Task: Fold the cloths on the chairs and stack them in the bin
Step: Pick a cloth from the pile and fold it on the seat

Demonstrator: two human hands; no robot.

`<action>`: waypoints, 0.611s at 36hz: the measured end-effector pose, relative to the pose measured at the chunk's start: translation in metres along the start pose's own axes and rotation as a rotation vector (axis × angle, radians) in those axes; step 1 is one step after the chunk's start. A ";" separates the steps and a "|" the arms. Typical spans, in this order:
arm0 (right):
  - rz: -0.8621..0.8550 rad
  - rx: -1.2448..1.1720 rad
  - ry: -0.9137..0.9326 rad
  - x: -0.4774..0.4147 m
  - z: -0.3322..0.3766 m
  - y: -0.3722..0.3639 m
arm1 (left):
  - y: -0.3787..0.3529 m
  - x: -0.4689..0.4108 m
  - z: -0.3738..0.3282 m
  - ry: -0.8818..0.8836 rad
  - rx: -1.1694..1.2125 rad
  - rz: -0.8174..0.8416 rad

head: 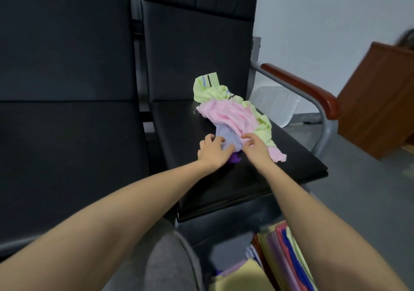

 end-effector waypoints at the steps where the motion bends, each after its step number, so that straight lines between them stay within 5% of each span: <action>1: -0.020 0.001 0.009 -0.004 0.001 0.001 | 0.000 -0.006 -0.001 0.015 0.046 -0.018; 6: -0.013 0.112 0.060 -0.024 0.007 -0.010 | -0.005 -0.028 0.002 0.165 0.054 0.050; 10: 0.052 0.337 0.115 -0.034 0.012 -0.023 | 0.000 -0.035 -0.012 0.131 0.478 -0.002; 14: 0.039 0.089 -0.131 -0.051 0.005 -0.025 | 0.010 -0.036 -0.018 0.263 0.917 0.071; 18: 0.041 -0.037 -0.126 -0.060 -0.005 -0.020 | 0.023 -0.035 -0.015 0.404 1.244 0.222; 22: 0.025 0.033 -0.135 -0.066 -0.011 -0.024 | 0.039 -0.044 -0.003 0.467 1.224 0.150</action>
Point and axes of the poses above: each hand's wrist, its own x-axis away from the middle knuckle, its own y-axis out of the back of the hand, z = x × y, the point moved 8 cm from there along -x, towards the middle knuckle, and after that the axes turned 8 degrees about -z, right-handed, at the moved point
